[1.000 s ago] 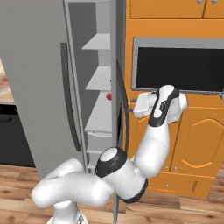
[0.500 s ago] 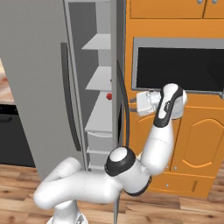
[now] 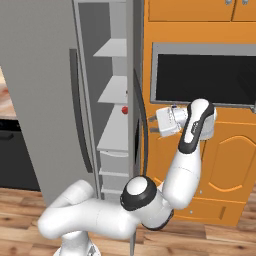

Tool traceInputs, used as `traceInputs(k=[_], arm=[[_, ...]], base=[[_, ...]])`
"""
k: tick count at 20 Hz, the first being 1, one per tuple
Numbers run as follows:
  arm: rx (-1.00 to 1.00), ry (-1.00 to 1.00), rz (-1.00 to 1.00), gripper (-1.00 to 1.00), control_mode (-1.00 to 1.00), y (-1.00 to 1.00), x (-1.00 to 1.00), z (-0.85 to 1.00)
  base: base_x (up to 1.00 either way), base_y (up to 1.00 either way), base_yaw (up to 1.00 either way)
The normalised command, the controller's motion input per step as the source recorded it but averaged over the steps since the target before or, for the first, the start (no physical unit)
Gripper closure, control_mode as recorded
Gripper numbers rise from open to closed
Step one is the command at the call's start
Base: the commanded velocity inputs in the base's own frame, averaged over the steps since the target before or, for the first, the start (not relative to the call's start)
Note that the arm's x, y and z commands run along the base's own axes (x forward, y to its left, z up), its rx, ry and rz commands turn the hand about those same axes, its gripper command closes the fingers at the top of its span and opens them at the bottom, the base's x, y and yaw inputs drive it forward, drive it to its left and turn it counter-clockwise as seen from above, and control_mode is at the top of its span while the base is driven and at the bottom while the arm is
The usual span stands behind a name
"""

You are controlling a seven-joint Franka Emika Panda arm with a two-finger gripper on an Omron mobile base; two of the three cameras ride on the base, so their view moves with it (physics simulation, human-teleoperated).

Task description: Store the hot dog in the freezer for long-term storage. Close the freezer door after placing the cooked food.

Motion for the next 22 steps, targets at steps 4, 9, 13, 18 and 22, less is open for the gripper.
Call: traceInputs(k=[4,9,13,18,22], arm=[[0.00,0.01,0.00,-1.00,-1.00,0.07,0.01,0.00],[0.00,0.00,0.00,-1.00,-1.00,0.00,0.09,0.00],[0.00,0.00,0.00,-1.00,-1.00,0.00,0.11,0.00],[0.00,0.00,-0.01,-1.00,-1.00,0.00,0.13,0.00],[0.00,0.00,-0.04,-1.00,-1.00,0.00,0.04,0.00]], base=[[0.00,0.00,0.00],[0.00,0.00,0.00],[0.00,0.00,0.00],[0.00,0.00,0.00],[0.00,0.00,0.00]])
